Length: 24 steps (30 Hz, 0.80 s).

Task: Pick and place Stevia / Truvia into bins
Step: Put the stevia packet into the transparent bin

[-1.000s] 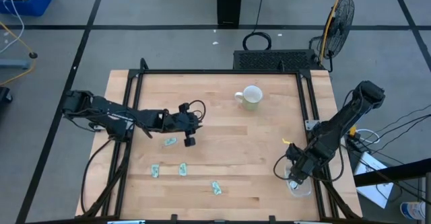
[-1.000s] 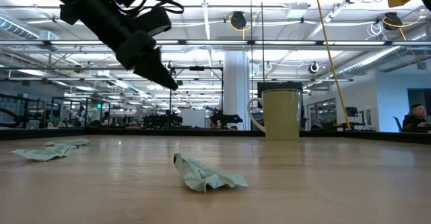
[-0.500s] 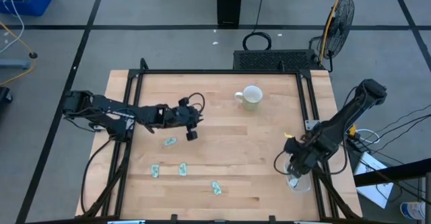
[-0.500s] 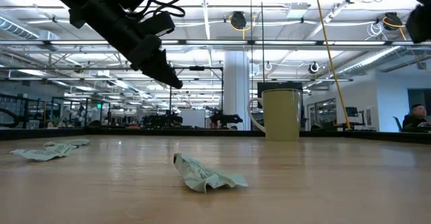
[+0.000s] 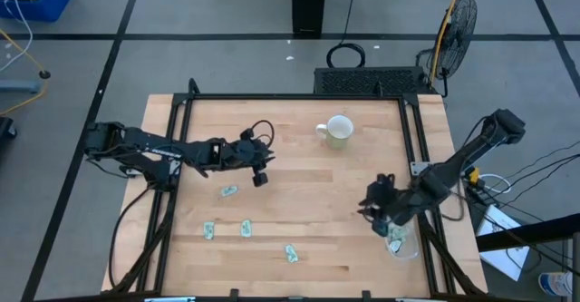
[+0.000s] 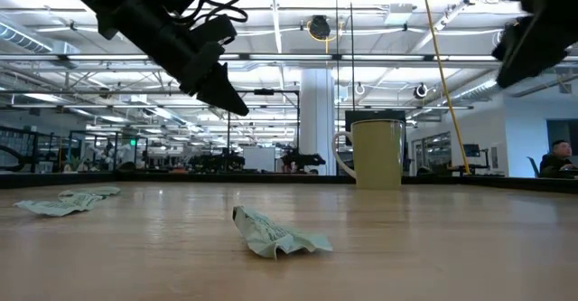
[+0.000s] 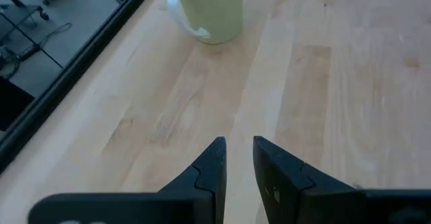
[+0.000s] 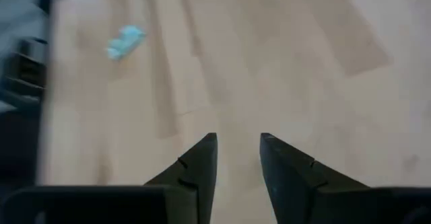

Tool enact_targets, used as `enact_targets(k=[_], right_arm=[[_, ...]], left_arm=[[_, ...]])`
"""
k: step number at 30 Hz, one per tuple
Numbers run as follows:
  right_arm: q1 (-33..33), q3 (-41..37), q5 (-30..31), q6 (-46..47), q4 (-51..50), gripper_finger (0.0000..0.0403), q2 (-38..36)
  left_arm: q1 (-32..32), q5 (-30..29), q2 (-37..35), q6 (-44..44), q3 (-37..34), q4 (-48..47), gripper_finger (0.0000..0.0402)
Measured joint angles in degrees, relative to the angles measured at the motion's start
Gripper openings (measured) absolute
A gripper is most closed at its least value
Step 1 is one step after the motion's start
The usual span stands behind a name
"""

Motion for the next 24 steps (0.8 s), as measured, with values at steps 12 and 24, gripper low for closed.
enact_targets(k=[12,24], right_arm=[[-14.67,0.0,-13.05,-35.54,38.56,0.0161,21.08],[-20.69,3.0,-21.31,-48.24,66.67,0.0164,40.72]], left_arm=[[-5.33,-0.03,-7.89,1.75,0.04,-2.95,0.0081],[-10.12,-4.58,-24.85,-1.36,0.0,-20.32,0.0081]])
